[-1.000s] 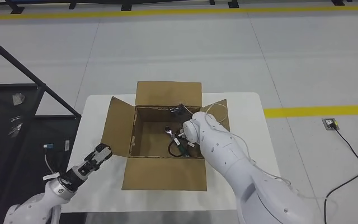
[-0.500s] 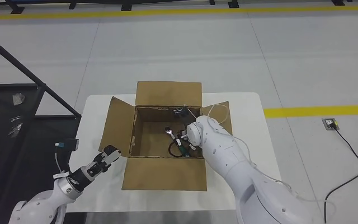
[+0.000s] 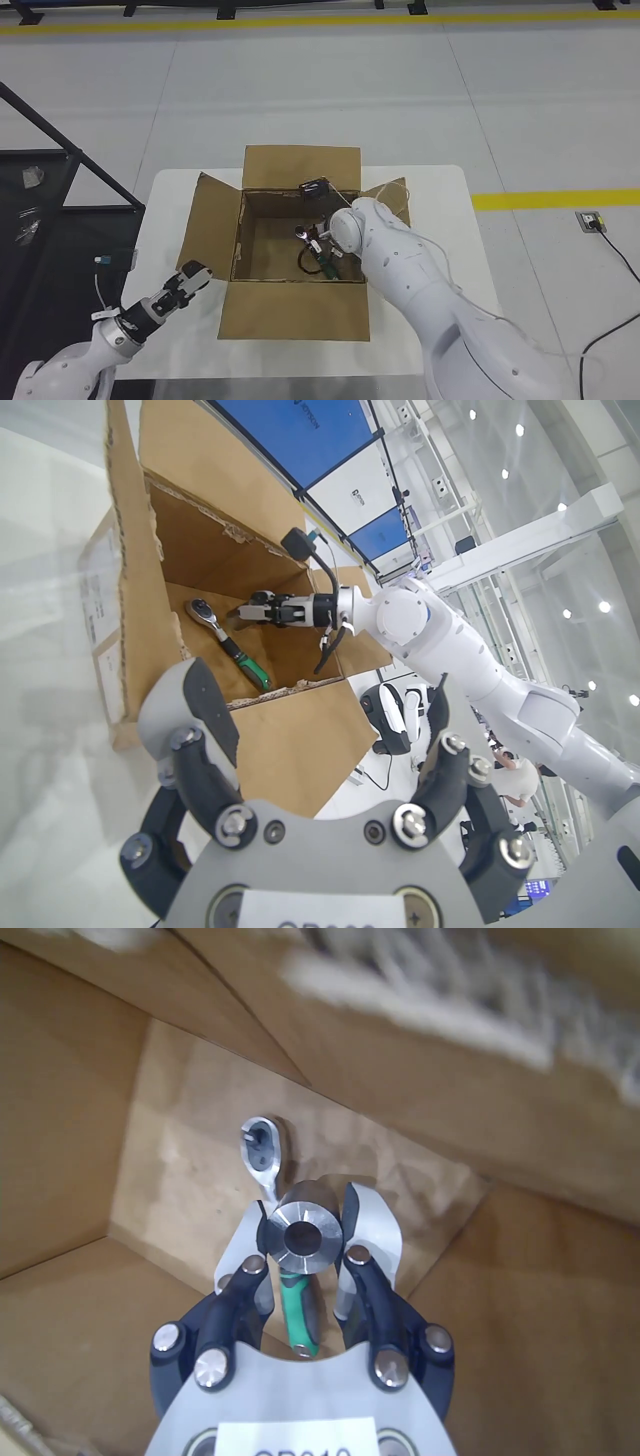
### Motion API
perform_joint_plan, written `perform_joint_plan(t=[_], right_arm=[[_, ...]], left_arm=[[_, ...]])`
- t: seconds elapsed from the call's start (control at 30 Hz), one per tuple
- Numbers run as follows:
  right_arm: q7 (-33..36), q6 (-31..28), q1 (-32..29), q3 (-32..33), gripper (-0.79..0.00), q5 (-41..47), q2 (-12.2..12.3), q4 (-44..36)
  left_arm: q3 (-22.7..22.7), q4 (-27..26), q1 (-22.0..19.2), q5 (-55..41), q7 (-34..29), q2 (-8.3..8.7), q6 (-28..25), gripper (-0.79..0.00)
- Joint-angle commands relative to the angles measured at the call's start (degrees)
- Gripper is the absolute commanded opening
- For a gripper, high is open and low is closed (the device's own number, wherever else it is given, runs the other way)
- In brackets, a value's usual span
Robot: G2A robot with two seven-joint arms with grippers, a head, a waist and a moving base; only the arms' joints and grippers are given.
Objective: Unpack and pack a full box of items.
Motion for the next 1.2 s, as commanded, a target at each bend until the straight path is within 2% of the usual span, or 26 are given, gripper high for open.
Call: perform_joint_plan(t=[0.0,0.17,0.33,0.57,0.67,0.77,0.93,1.03,1.17], right_arm=[[-0.8,-2.1,0.8,0.5,-0.785,0.1,0.3,-0.5],[-2.1,-4.3,1.9,1.2,-0.785,-0.7,1.1,-2.6],[-3.9,-4.0,2.3,2.2,-0.785,-1.8,2.5,-6.4],[-2.5,-1.1,1.0,5.9,-0.785,-3.9,7.0,-17.5],[-1.2,2.9,-1.6,9.1,-0.785,-6.8,10.3,-26.3],[2.1,8.7,-6.5,14.7,-0.785,-11.6,14.6,-39.7],[14.3,15.6,-21.2,29.0,-0.785,-23.7,22.1,-68.8],[19.9,16.5,-29.3,37.0,-0.785,-29.1,24.6,-81.5],[22.6,19.4,-34.7,44.2,-0.785,-36.2,26.3,-87.1]], left_arm=[[0.4,0.4,-0.6,0.0,-0.2,0.14,0.2,0.000],[1.7,1.5,-2.5,-0.3,-1.0,0.43,0.3,0.000],[3.1,2.6,-4.6,-0.5,-2.0,0.73,0.5,0.000],[3.9,4.0,-6.7,-1.4,-2.8,1.18,0.2,0.000],[4.1,4.5,-7.3,-2.1,-3.0,1.36,0.0,0.000],[4.3,5.1,-7.7,-2.6,-3.2,1.52,-0.2,0.000],[4.7,6.3,-8.2,-3.3,-3.1,1.77,-0.5,0.000],[4.9,6.8,-8.4,-4.0,-3.0,1.91,-0.7,0.000],[5.2,7.5,-8.6,-5.4,-3.4,2.09,-1.0,0.000]])
